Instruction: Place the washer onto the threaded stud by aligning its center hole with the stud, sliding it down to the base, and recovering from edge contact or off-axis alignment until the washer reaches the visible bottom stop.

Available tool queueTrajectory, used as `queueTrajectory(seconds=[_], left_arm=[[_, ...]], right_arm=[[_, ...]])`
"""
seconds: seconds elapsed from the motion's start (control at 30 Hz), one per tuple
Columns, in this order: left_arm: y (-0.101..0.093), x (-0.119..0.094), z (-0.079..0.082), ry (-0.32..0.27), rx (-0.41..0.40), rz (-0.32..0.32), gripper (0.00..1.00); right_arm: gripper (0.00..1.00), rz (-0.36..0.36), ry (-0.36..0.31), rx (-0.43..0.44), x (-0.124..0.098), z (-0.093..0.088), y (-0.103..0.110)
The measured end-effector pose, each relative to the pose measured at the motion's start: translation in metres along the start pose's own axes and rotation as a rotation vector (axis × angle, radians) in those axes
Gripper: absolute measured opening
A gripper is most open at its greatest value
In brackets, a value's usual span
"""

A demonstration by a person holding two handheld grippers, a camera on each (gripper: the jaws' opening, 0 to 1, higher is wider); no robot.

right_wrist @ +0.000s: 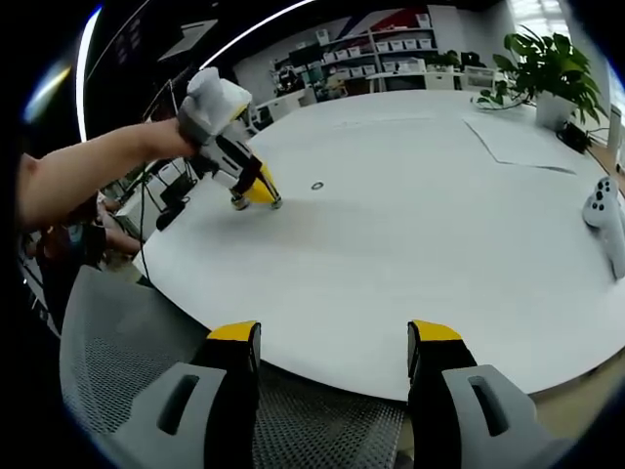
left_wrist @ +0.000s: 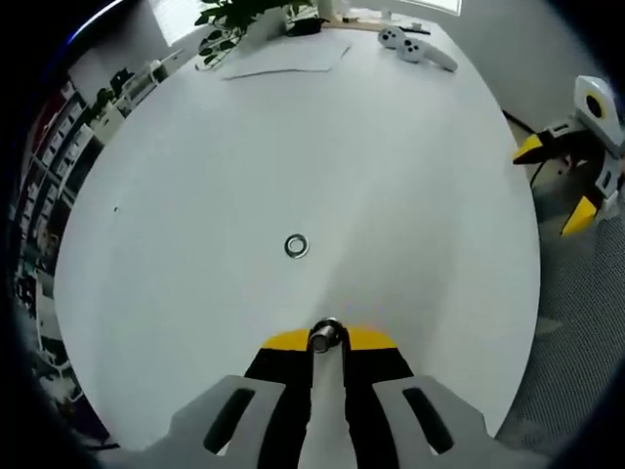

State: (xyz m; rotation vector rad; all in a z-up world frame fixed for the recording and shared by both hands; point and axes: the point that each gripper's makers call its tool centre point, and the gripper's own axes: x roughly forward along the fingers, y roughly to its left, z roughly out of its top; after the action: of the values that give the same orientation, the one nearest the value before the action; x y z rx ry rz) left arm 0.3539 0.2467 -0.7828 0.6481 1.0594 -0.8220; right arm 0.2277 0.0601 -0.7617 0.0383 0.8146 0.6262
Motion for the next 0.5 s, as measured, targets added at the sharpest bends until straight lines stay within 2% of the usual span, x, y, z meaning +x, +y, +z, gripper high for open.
queueTrajectory(seconds=[0.23, 0.5], left_arm=[[0.0006, 0.0004, 0.0009, -0.001, -0.008, -0.010, 0.09], [-0.0003, -0.0015, -0.0010, 0.002, 0.043, -0.005, 0.11]], right_arm=[[0.63, 0.004, 0.004, -0.004, 0.0001, -0.0005, 0.0010], [0.63, 0.005, 0.005, -0.006, 0.0000, -0.0008, 0.0014]])
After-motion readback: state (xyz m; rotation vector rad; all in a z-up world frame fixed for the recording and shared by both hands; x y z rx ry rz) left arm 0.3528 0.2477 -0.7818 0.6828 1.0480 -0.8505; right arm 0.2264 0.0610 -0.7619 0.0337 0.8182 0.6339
